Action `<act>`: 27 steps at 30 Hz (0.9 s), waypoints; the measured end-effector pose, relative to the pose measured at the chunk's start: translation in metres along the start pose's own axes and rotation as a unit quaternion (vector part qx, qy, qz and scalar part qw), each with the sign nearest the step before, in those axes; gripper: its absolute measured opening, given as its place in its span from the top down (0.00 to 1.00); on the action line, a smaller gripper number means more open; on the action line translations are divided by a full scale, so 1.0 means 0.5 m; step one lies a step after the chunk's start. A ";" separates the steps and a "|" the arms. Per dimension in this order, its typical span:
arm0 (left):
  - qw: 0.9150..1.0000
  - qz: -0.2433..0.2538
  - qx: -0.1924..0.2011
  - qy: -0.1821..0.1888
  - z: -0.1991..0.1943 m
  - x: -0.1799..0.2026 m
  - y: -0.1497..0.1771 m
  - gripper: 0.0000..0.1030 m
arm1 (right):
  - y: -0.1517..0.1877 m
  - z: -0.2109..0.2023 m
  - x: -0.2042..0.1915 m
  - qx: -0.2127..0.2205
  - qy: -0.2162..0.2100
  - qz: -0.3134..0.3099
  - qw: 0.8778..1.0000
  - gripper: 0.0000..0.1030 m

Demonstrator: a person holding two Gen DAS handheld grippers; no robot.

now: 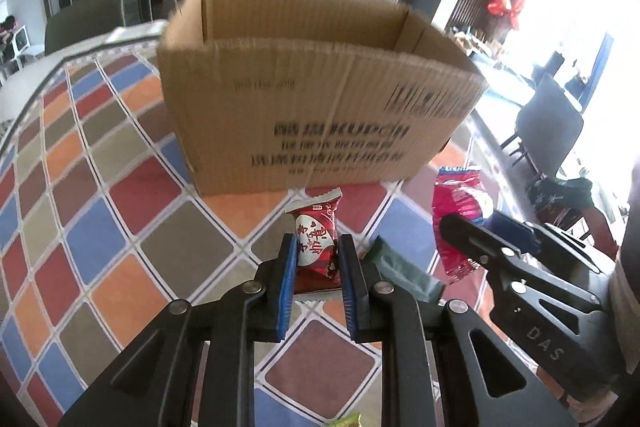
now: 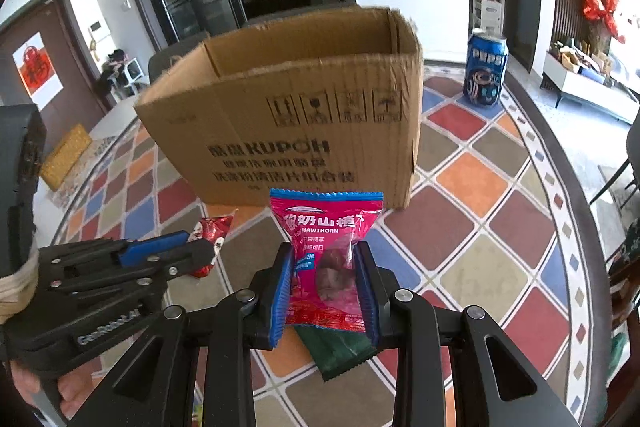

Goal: Organize snacks
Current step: 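Lift both tools and carry the candy and pink packet over the box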

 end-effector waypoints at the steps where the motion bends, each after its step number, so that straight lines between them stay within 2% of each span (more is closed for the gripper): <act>1: 1.000 0.001 0.007 0.000 -0.010 0.001 -0.006 0.79 | -0.006 -0.008 -0.005 0.005 -0.002 -0.002 1.000 0.70; 17: 0.996 0.004 0.092 0.006 -0.136 -0.005 -0.111 0.79 | -0.110 -0.089 -0.053 0.069 -0.015 -0.024 0.997 0.70; 27: 0.991 0.011 0.134 -0.007 -0.174 -0.019 -0.200 0.79 | -0.199 -0.113 -0.080 0.101 -0.016 -0.047 0.994 0.70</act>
Point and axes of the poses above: each gripper's, at about its wrist camera, not at the fingertips, and z roughly the way its jaws point, x to its right, y to its underside, the point moved 10 cm from there along z, roughly the way its jaws point, and after that the axes turned 9 degrees about -y, right-handed, at the moved point
